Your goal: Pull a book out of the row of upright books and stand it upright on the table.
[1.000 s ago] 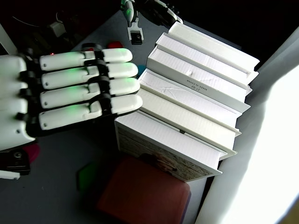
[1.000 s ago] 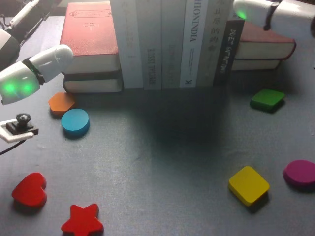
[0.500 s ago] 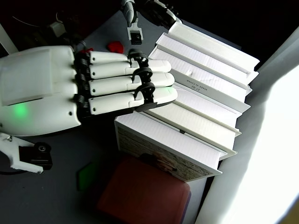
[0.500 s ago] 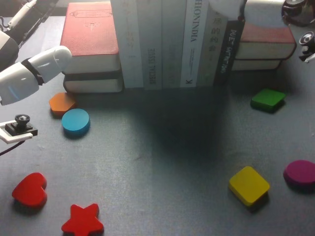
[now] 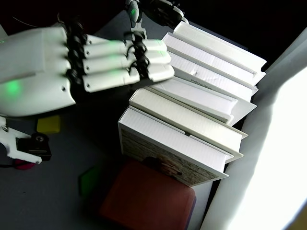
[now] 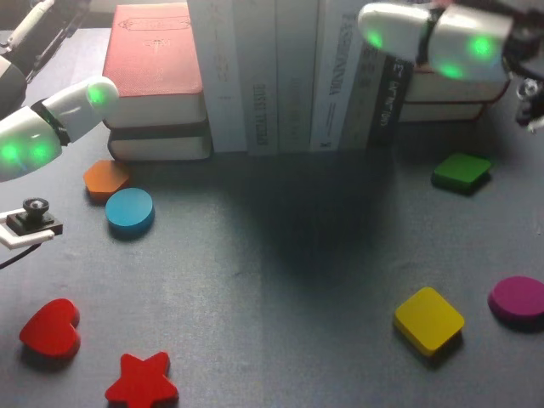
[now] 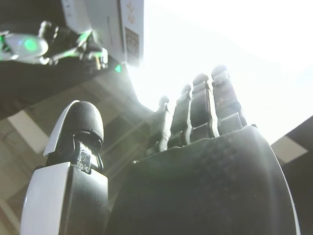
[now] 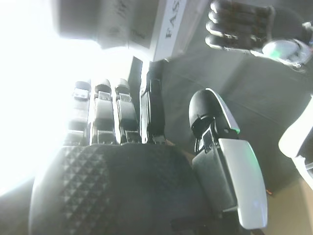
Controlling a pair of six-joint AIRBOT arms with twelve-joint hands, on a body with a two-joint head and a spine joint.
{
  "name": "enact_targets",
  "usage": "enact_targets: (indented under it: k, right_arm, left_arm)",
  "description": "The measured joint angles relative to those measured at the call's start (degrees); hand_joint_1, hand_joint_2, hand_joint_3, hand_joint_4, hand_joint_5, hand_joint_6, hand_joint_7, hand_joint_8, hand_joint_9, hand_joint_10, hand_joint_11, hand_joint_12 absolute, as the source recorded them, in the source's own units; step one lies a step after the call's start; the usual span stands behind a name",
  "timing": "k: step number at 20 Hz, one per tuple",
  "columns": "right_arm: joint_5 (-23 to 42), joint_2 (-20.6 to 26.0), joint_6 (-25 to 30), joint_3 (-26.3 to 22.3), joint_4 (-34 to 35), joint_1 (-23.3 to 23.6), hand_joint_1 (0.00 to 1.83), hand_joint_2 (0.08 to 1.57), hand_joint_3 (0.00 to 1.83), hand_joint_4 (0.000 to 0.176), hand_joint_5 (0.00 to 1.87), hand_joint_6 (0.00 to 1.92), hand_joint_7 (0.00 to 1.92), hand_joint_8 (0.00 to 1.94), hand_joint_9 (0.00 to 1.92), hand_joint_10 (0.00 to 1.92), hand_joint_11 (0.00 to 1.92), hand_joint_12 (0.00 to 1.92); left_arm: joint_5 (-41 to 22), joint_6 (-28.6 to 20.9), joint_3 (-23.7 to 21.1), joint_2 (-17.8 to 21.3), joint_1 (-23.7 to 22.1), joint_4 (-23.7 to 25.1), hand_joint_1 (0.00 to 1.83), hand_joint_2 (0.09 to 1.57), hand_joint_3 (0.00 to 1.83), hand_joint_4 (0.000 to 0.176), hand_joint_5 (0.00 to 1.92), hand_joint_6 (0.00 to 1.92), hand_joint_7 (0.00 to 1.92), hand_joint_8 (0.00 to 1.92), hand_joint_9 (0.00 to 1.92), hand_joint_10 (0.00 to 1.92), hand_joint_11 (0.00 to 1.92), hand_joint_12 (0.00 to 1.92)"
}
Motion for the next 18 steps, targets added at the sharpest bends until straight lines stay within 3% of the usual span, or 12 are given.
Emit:
enact_targets:
  k: [2, 3, 12, 14, 15, 16, 17, 18]
  right_arm:
    - [3.41, 0.79, 1.22, -1.14, 0.31, -2.95, 0.13, 1.45, 0.0, 0.0, 0.54, 0.7, 0.08, 0.0, 0.0, 0.0, 0.0, 0.0]
    - [5.44, 1.33, 1.88, -1.84, 0.31, -4.48, 0.11, 1.45, 0.0, 0.0, 0.55, 0.66, 0.08, 0.0, 0.0, 0.0, 0.0, 0.0]
    - [16.79, 2.62, 6.32, -5.64, 0.02, -15.32, 0.01, 1.52, 0.01, 0.0, 0.48, 0.69, 0.11, 0.01, 0.0, 0.0, 0.0, 0.0]
    - [17.38, 2.64, 6.49, -5.86, 0.28, -15.65, 0.0, 1.51, 0.0, 0.0, 0.42, 0.58, 0.12, 0.01, 0.0, 0.0, 0.0, 0.0]
    - [17.62, 2.67, 6.47, -5.86, 0.26, -15.65, 0.0, 1.53, 0.0, 0.0, 0.25, 0.4, 0.05, 0.0, 0.0, 0.0, 0.0, 0.0]
    - [17.62, 2.67, 6.49, -5.7, 0.39, -15.65, 0.12, 1.5, 0.0, 0.0, 0.04, 0.11, 0.01, 0.01, 0.0, 0.0, 0.0, 0.0]
    - [17.62, 2.67, 6.49, -5.64, 0.46, -15.58, 0.29, 1.47, 0.0, 0.068, 0.01, 0.02, 0.0, 0.0, 0.0, 0.0, 0.0, 0.0]
    - [17.55, 2.69, 6.49, -5.55, 0.35, -15.28, 0.29, 1.47, 0.0, 0.068, 0.01, 0.02, 0.0, 0.0, 0.0, 0.0, 0.0, 0.0]
  left_arm:
    - [-0.33, -0.02, -0.04, 0.0, 0.04, -0.04, 0.34, 1.34, 0.0, 0.057, 0.02, 0.0, 0.0, 0.0, 0.0, 0.0, 0.0, 0.0]
    - [-0.46, -0.04, -0.04, 0.0, 0.04, -0.11, 0.34, 1.34, 0.0, 0.05, 0.03, 0.0, 0.0, 0.0, 0.0, 0.0, 0.01, 0.01]
    - [-0.57, -0.02, -0.17, 0.0, 0.37, -0.81, 0.35, 1.33, 0.0, 0.06, 0.04, 0.0, 0.0, 0.0, 0.0, 0.0, 0.01, 0.0]
    - [-0.81, -0.04, -0.22, 0.0, 0.63, -0.94, 0.34, 1.33, 0.0, 0.064, 0.04, 0.0, 0.0, 0.0, 0.0, 0.0, 0.02, 0.01]
    - [-0.74, -0.02, -0.22, 0.0, 0.66, -0.87, 0.38, 1.33, 0.0, 0.056, 0.05, 0.01, 0.0, 0.0, 0.0, 0.0, 0.01, 0.01]
    - [-0.7, -0.04, -0.22, 0.0, 0.72, -0.98, 0.38, 1.32, 0.0, 0.054, 0.05, 0.01, 0.0, 0.0, 0.0, 0.0, 0.0, 0.01]
    - [-0.74, -0.04, -0.22, 0.0, 0.72, -1.03, 0.36, 1.33, 0.0, 0.062, 0.05, 0.0, 0.0, 0.0, 0.0, 0.0, 0.0, 0.0]
    - [-0.74, -0.04, -0.22, 0.0, 0.72, -1.05, 0.36, 1.33, 0.0, 0.062, 0.05, 0.0, 0.0, 0.0, 0.0, 0.0, 0.0, 0.0]
